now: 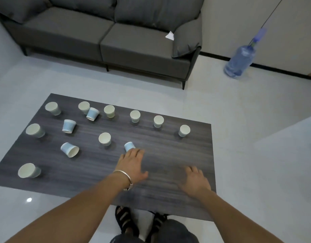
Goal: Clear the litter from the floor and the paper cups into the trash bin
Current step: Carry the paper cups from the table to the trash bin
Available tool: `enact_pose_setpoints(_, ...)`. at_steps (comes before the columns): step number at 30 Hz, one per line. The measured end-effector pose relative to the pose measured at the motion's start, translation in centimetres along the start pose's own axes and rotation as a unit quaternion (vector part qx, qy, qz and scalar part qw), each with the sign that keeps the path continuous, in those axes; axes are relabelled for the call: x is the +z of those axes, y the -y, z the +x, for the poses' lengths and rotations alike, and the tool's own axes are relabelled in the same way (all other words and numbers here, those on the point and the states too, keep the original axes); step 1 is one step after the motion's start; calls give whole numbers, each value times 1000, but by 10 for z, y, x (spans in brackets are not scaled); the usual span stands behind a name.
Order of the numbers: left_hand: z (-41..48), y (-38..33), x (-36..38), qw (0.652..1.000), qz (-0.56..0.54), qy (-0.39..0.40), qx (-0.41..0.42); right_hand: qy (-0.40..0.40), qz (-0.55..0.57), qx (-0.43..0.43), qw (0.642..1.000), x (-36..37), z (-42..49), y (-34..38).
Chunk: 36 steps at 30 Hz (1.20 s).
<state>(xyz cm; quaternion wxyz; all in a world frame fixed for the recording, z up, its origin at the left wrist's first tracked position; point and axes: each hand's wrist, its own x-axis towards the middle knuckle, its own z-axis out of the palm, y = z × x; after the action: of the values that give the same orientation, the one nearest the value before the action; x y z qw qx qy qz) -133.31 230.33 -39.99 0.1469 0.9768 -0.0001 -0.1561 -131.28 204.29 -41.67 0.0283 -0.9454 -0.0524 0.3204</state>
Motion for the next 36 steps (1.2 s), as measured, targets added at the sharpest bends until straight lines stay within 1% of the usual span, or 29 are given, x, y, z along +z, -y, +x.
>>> enact_pose_setpoints(4, 35, 4, 16, 1000, -11, 10, 20, 8, 13, 27, 1000, -3, 42, -4)
enact_pose_setpoints(6, 52, 6, 28, 999, -26, 15, 16, 6, 14, 35, 999, -8, 74, -9)
enact_pose_setpoints(14, 145, -1, 80, 997, -62, 42, -6, -45, 34, 54, 997, -35, 229, -31)
enact_pose_setpoints(18, 183, -12, 106, 995, -92, 32, -14, -65, 38, 65, 995, -42, 299, -47)
enact_pose_setpoints(24, 221, -12, 141, 991, -127, 40, -20, -57, 9, 50, 997, -20, 371, -63)
enact_pose_setpoints(28, 236, -8, 150, 986, -152, 54, -33, -49, 32, 33, 998, -10, 377, -49)
enact_pose_setpoints(31, 241, -6, 150, 980, -183, 60, -52, -11, 90, 0, 996, -6, 354, -21)
enact_pose_setpoints(34, 239, -1, 143, 971, -223, 46, -72, 34, 169, -71, 982, -9, 323, 15)
enact_pose_setpoints(36, 237, 7, 140, 963, -252, 32, -89, 73, 197, -130, 969, -11, 308, 36)
